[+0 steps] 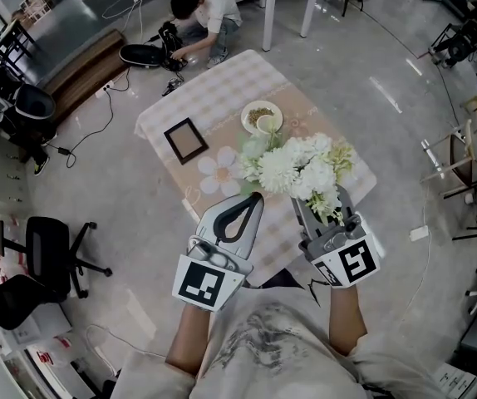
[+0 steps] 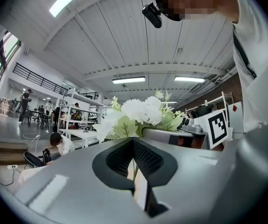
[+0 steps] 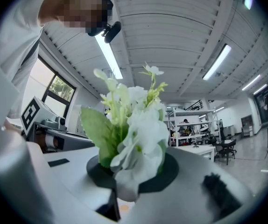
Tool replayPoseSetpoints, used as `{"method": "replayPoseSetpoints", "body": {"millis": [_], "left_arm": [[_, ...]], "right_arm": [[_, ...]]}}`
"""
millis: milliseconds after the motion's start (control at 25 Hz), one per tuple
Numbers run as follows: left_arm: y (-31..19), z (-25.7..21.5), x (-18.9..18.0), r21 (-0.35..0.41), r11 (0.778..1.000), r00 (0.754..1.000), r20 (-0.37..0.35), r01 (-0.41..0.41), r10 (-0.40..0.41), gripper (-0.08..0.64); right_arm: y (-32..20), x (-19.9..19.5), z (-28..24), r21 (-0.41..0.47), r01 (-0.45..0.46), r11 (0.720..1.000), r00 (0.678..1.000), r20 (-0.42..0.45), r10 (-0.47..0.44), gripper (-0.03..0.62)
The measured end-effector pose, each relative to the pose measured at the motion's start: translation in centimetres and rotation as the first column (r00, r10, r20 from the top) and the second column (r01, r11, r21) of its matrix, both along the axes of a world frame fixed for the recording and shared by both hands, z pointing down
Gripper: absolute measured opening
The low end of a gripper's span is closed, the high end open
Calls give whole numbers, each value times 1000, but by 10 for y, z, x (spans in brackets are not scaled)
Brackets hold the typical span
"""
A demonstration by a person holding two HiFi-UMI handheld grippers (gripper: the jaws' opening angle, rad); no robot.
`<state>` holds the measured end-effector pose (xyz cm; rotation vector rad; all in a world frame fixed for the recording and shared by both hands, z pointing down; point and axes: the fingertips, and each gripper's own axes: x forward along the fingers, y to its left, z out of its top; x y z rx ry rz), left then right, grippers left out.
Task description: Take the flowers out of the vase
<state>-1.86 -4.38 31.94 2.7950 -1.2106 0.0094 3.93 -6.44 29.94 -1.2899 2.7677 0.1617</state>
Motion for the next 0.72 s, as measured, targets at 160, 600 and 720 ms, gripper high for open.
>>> {"method": "replayPoseSetpoints", "body": {"millis": [160, 600, 720], "left_arm": [[1, 0, 1, 2, 1000, 1000, 4, -1, 1, 8], [4, 0, 4, 2, 1000, 1000, 8, -9, 9, 9], [6, 0, 4, 5, 1000, 1000, 6, -9, 9, 8]], "right_arm": [[3, 2, -1, 0, -3, 1000, 1000, 3, 3, 67], [8, 5, -1, 1, -5, 1000, 1000, 6, 5, 66], [10, 4, -2, 1, -5, 1000, 1000, 7, 5, 66]]}}
